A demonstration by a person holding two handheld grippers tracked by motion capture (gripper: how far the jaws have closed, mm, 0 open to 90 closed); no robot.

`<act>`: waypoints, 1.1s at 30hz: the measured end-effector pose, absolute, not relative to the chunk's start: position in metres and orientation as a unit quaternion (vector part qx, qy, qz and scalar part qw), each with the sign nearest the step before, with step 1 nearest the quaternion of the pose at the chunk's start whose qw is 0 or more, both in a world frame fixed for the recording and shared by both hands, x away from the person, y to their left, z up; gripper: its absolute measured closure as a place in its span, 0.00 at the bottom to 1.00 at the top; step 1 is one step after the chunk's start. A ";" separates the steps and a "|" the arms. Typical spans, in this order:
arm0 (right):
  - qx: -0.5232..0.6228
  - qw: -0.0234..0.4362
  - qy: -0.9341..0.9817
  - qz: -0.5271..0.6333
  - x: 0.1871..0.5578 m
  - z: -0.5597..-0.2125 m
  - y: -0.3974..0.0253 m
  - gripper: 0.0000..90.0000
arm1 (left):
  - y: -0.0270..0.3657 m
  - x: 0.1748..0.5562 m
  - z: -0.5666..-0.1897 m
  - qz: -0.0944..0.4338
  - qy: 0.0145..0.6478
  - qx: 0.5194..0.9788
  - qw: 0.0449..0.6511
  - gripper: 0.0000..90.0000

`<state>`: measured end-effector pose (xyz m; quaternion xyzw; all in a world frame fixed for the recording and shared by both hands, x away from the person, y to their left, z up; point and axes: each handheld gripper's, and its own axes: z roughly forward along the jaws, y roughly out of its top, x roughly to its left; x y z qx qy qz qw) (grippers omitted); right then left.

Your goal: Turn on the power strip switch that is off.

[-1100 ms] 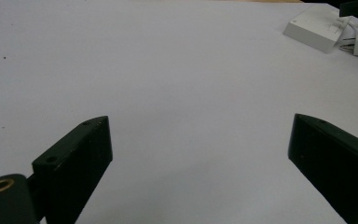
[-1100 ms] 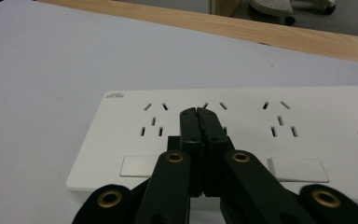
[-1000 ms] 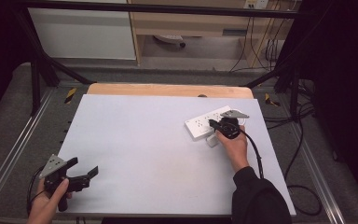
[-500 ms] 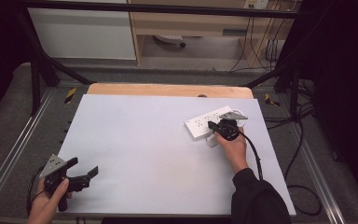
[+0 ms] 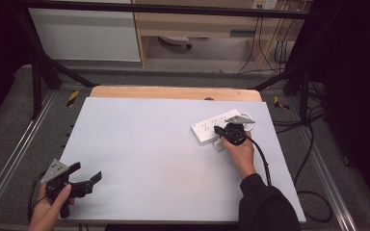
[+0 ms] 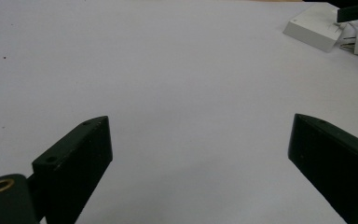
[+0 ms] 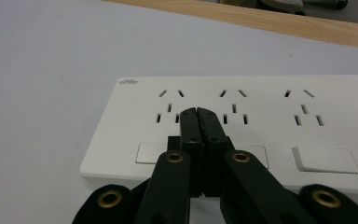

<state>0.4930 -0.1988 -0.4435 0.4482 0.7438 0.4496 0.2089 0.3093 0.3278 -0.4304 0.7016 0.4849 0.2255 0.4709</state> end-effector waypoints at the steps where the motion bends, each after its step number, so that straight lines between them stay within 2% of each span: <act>1: 0.449 0.208 0.744 0.450 0.493 -0.444 -0.199 1.00 | 0.328 0.309 -0.430 0.226 0.485 0.702 0.471 0.07; 33: 0.442 0.201 0.751 0.447 0.493 -0.446 -0.191 1.00 | 0.328 0.309 -0.431 0.224 0.484 0.702 0.472 0.07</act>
